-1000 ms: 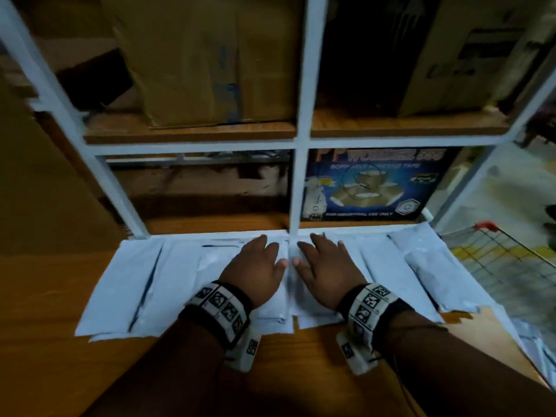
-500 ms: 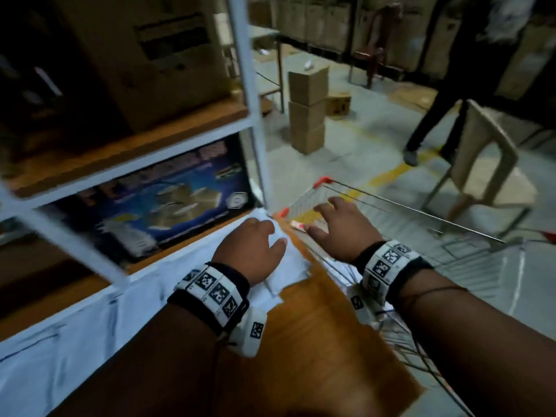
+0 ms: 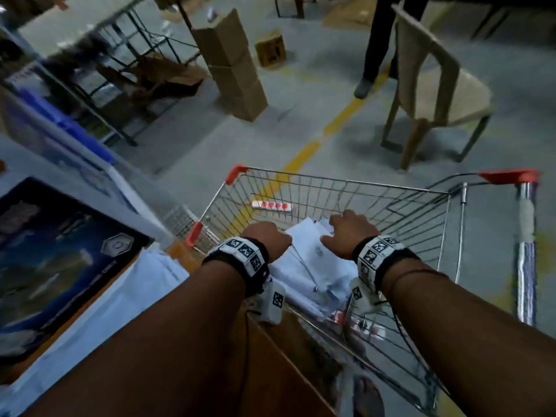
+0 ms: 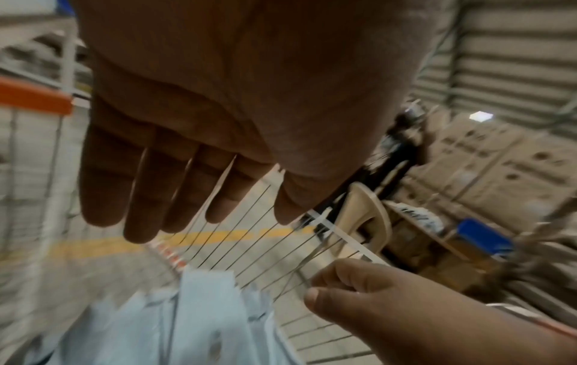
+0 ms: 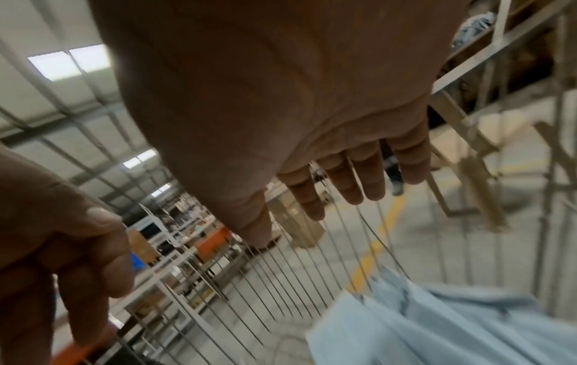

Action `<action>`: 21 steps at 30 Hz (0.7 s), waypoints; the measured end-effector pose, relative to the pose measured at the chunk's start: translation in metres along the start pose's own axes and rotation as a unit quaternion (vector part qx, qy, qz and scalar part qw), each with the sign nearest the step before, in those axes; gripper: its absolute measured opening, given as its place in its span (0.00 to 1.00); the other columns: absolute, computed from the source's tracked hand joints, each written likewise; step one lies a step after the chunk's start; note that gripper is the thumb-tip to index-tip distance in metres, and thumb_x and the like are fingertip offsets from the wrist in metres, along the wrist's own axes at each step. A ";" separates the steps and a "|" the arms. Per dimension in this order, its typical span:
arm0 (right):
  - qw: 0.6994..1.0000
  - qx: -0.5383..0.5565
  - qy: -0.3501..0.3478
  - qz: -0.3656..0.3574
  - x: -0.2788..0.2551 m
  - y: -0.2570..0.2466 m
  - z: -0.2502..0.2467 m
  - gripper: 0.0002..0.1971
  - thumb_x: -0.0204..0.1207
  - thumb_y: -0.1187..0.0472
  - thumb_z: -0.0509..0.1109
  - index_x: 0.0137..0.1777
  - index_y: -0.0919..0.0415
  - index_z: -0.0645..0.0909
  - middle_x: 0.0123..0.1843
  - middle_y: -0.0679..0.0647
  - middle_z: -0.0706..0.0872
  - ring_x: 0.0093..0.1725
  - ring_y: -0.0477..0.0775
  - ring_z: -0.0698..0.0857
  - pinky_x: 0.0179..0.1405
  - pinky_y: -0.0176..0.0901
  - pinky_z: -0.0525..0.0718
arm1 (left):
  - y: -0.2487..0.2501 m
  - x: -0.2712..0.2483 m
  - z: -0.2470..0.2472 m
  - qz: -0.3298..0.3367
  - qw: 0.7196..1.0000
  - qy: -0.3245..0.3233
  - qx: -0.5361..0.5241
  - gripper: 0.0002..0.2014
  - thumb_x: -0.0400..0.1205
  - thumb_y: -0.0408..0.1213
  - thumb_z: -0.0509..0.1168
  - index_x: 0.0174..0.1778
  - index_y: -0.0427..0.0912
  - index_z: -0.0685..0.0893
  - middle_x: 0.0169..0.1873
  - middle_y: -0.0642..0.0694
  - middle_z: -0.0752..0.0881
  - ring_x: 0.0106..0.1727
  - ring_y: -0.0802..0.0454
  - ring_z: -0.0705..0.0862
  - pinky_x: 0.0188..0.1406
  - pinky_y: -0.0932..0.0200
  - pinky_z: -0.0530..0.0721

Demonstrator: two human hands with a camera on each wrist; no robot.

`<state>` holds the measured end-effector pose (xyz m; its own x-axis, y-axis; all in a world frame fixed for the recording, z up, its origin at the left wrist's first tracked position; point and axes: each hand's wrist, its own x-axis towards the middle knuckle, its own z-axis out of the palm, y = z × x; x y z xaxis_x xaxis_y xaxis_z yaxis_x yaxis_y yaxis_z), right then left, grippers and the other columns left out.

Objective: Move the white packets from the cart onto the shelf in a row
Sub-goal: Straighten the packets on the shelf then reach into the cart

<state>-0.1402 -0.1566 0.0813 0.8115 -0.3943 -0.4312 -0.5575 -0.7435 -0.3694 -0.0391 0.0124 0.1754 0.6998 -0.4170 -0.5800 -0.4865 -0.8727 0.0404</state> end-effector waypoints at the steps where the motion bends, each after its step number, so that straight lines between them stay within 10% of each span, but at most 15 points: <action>1: 1.000 0.001 -0.010 0.005 0.008 0.007 0.012 0.35 0.81 0.35 0.65 0.84 0.53 0.72 0.80 0.64 0.73 0.76 0.71 0.76 0.72 0.61 0.81 | 0.004 0.018 0.010 0.005 0.999 -0.036 0.035 0.15 0.88 0.46 0.61 0.58 0.38 0.85 0.62 0.35 0.86 0.62 0.36 0.85 0.54 0.52 0.82; 6: 0.999 0.009 -0.029 0.018 0.043 0.024 0.078 0.31 0.81 0.43 0.66 0.82 0.54 0.72 0.84 0.66 0.69 0.78 0.72 0.75 0.75 0.64 0.79 | 0.013 0.080 0.076 0.028 0.968 -0.181 0.171 0.28 0.91 0.43 0.61 0.88 0.45 0.65 0.86 0.42 0.67 0.86 0.42 0.67 0.83 0.47 0.67; 11: 0.997 0.033 -0.062 0.022 0.078 0.026 0.128 0.27 0.82 0.47 0.67 0.78 0.55 0.73 0.78 0.63 0.72 0.73 0.70 0.77 0.69 0.63 0.80 | 0.029 0.118 0.123 0.050 0.967 -0.198 0.154 0.20 0.89 0.41 0.64 0.75 0.35 0.80 0.72 0.37 0.83 0.71 0.38 0.82 0.71 0.46 0.80; 21: 0.994 0.045 -0.087 0.039 0.115 0.031 0.202 0.45 0.71 0.35 0.78 0.81 0.51 0.61 0.75 0.64 0.67 0.69 0.71 0.76 0.59 0.63 0.84 | 0.024 0.163 0.186 -0.083 0.967 -0.238 -0.035 0.18 0.89 0.42 0.63 0.70 0.35 0.83 0.70 0.34 0.84 0.69 0.36 0.83 0.71 0.45 0.80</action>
<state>-0.0994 -0.1166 -0.1460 0.7269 -0.3447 -0.5940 -0.6376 -0.6602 -0.3971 -0.0338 -0.0295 -0.0693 0.4371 -0.1211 -0.8912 -0.3399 -0.9397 -0.0390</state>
